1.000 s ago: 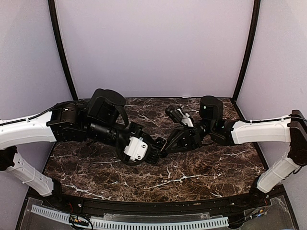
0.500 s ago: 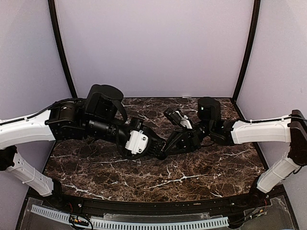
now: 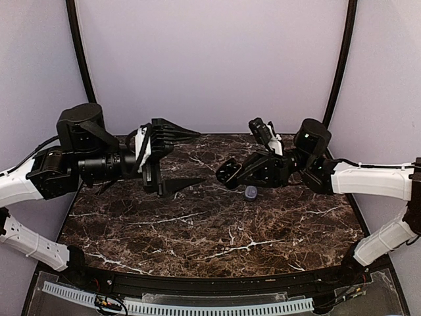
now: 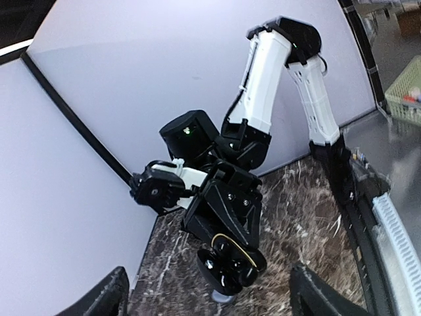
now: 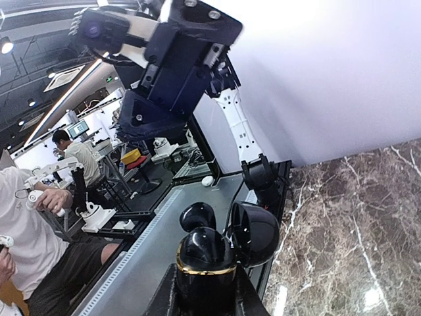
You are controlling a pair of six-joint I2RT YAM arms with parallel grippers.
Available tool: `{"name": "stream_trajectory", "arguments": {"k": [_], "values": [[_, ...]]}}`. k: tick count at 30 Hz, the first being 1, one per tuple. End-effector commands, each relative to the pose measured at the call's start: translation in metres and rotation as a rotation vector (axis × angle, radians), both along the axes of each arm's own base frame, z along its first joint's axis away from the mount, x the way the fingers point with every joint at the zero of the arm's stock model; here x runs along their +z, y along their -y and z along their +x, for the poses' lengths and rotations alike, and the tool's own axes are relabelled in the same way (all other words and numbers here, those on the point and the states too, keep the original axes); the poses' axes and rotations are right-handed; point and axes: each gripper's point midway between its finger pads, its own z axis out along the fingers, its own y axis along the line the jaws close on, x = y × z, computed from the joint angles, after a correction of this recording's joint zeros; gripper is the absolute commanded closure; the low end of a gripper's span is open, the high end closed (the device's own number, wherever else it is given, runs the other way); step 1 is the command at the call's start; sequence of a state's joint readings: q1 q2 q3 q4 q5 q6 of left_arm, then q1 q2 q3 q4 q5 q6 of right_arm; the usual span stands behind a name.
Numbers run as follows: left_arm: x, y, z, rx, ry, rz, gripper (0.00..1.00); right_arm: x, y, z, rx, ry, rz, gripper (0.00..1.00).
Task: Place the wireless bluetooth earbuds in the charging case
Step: Adjust the left earbud in the left side groove of the charging case.
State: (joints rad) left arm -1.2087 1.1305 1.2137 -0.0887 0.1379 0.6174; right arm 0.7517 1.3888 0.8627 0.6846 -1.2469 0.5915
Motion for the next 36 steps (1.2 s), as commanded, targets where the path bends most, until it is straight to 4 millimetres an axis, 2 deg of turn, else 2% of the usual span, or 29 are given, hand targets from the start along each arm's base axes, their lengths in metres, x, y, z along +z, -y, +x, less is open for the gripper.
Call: {"name": "stream_trajectory", "arguments": {"k": [1,2,4,15,20,36], "values": [[0.008,-0.013,0.010,0.080,-0.147,-0.141,0.11,0.038,0.007,-0.003,-0.011,0.100,0.123,1.00],[0.004,-0.013,0.010,0.083,-0.173,-0.140,0.04,0.042,0.007,-0.004,-0.007,0.109,0.133,1.00],[0.000,-0.012,0.011,0.089,-0.208,-0.139,0.01,0.048,0.009,-0.006,-0.008,0.120,0.148,1.00],[-0.018,0.010,0.030,0.152,-0.309,-0.101,0.01,0.055,0.008,-0.012,0.002,0.133,0.159,1.00],[-0.017,0.009,0.038,0.164,-0.331,-0.107,0.01,0.052,0.005,-0.015,0.015,0.134,0.151,1.00],[-0.013,0.011,0.037,0.119,-0.355,-0.102,0.01,0.043,0.000,-0.019,0.031,0.133,0.121,1.00]]}}
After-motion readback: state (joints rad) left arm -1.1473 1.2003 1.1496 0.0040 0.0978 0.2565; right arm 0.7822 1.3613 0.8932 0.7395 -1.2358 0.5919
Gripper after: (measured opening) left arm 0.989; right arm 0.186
